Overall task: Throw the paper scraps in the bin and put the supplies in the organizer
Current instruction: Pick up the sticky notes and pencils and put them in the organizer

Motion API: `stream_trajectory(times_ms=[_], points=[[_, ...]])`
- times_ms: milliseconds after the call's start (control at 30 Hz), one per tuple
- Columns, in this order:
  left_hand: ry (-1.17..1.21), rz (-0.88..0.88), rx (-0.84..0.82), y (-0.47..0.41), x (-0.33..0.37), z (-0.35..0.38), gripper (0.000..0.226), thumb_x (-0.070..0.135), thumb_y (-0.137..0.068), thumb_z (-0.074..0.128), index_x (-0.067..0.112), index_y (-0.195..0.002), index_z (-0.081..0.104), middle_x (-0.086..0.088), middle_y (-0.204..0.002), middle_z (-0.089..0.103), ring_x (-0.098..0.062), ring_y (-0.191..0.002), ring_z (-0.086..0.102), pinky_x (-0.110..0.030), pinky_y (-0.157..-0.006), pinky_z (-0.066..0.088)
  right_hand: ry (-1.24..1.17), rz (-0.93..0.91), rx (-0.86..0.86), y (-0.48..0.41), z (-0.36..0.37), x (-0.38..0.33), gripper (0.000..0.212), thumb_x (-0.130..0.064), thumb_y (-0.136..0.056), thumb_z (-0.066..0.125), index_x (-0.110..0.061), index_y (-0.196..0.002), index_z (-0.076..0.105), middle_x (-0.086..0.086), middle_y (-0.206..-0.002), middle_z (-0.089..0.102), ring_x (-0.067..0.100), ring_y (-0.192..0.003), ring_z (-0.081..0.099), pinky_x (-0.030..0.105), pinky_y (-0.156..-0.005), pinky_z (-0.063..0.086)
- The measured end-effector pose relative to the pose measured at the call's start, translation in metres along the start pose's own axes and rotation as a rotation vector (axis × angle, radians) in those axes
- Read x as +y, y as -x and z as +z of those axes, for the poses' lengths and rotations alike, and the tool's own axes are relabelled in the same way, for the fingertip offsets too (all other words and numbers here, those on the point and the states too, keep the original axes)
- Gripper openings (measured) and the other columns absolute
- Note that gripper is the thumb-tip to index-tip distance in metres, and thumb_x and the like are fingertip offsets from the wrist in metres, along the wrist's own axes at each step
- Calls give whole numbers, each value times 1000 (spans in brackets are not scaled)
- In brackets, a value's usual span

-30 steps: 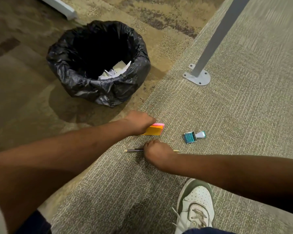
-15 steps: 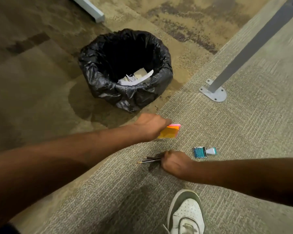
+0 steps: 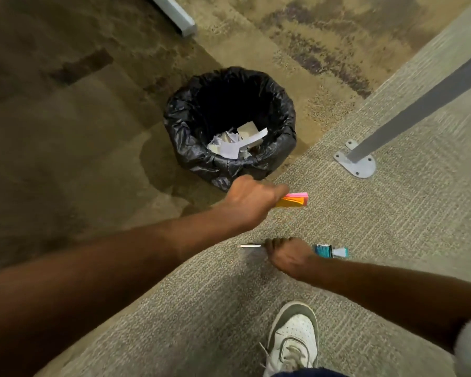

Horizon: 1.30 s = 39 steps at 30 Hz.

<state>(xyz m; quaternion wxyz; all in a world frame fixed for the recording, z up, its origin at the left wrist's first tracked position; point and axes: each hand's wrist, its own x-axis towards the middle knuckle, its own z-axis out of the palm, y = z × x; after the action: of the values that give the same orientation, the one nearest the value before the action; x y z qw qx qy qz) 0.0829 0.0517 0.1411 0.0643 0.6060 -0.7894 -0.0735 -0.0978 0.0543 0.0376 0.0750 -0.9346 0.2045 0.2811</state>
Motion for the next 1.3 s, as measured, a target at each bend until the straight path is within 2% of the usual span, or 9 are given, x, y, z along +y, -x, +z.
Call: stream_trajectory(times_ms=[100,200,400,600,767,867,1000,1100,1300], points=[[28,4,1,6,-2,-42,21,13,-90,51,21,-107,58,2,-86,70,-24,-69,63,-31,-57,40,14,39,47,19,-45,2,35,-5,-86,23,0,-105,52,16,-83,67,35,-65,67,38,-49,49],[88,-76,50,10,-4,-104,23,10,-84,59,18,-104,65,0,-81,73,-25,-66,66,-32,-53,46,-69,87,100,46,-99,6,23,-3,-89,38,0,-109,48,18,-89,67,38,-74,68,40,-56,49],[-36,-184,44,9,-4,-261,24,13,-76,61,17,-99,66,-4,-73,71,-30,-61,65,-30,-49,39,-409,238,223,123,-233,-2,30,-11,-94,39,-6,-123,43,18,-87,68,38,-74,65,36,-61,46],[-241,-200,-30,15,6,-429,34,11,-42,78,20,-72,65,0,-48,56,-22,-39,54,-24,-40,33,-750,365,403,196,-397,-15,16,-16,-96,42,-4,-103,51,17,-81,66,32,-72,62,32,-59,41],[-254,-277,113,21,5,-550,30,15,-43,80,17,-66,62,0,-48,57,-22,-38,54,-22,-41,35,-802,381,543,241,-523,-18,19,-22,-97,42,-10,-109,51,15,-86,67,31,-76,63,32,-60,42],[-210,-370,242,23,7,-614,15,16,-56,73,17,-67,62,-2,-49,60,-24,-38,55,-25,-40,41,-797,361,603,263,-594,-16,19,-26,-97,43,-11,-105,52,13,-87,67,30,-78,64,31,-60,41],[-229,-495,329,22,7,-691,30,13,-47,84,19,-68,63,0,-47,59,-23,-35,53,-21,-42,32,-777,323,714,287,-677,-6,15,-29,-96,46,-16,-96,54,5,-78,66,24,-71,64,25,-57,35],[-255,-566,403,22,6,-735,27,16,-52,85,20,-69,64,2,-50,61,-22,-36,54,-22,-42,32,-788,298,789,301,-730,2,12,-29,-95,49,-18,-91,53,0,-72,61,17,-62,57,24,-53,31],[-247,-699,513,25,2,-799,29,18,-62,84,22,-87,69,3,-63,69,-25,-46,60,-25,-52,34,-830,199,876,320,-805,14,7,-23,-93,55,-18,-96,59,-6,-73,61,9,-62,57,16,-49,37]])
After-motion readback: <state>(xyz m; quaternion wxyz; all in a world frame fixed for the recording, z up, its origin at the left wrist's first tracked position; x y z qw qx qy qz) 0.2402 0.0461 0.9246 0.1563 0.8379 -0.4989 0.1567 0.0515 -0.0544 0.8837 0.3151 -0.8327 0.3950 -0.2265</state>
